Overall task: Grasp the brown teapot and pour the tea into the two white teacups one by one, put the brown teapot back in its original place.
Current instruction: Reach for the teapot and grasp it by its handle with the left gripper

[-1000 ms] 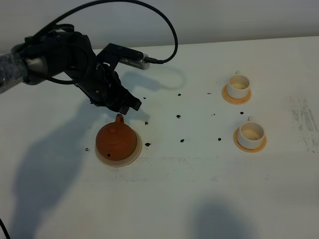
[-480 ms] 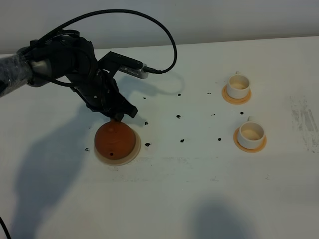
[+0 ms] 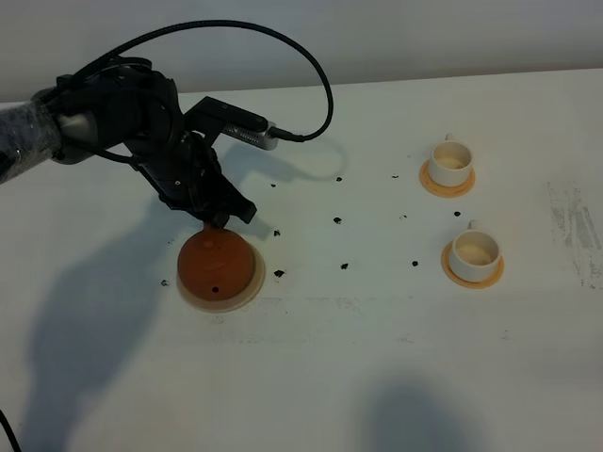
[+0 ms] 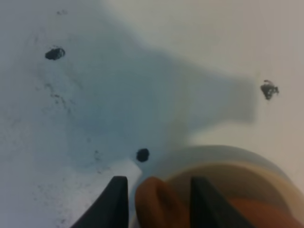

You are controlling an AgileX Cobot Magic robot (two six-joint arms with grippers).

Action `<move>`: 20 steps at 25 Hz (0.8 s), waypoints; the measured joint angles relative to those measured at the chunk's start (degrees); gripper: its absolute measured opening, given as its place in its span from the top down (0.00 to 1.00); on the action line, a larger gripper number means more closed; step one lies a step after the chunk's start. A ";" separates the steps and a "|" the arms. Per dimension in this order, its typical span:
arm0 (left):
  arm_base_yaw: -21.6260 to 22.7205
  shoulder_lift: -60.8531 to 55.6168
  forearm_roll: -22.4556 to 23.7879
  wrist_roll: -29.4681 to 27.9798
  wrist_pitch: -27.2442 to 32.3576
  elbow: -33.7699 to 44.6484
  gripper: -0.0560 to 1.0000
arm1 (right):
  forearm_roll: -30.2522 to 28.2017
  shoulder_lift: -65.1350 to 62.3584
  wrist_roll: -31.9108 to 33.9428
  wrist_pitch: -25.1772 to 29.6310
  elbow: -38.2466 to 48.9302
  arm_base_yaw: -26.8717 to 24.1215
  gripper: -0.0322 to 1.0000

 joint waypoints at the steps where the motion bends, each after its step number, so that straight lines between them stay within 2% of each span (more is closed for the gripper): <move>1: 0.00 0.00 0.15 0.00 -0.07 0.00 0.66 | 0.00 0.00 0.00 0.00 0.00 0.00 0.51; 9: 0.23 0.00 1.42 -0.58 0.24 -0.07 0.66 | 0.00 0.00 0.00 0.00 0.00 0.00 0.51; 20: 0.45 -1.17 3.96 -1.18 4.57 -0.38 0.66 | 0.00 0.00 0.00 0.00 0.00 0.00 0.51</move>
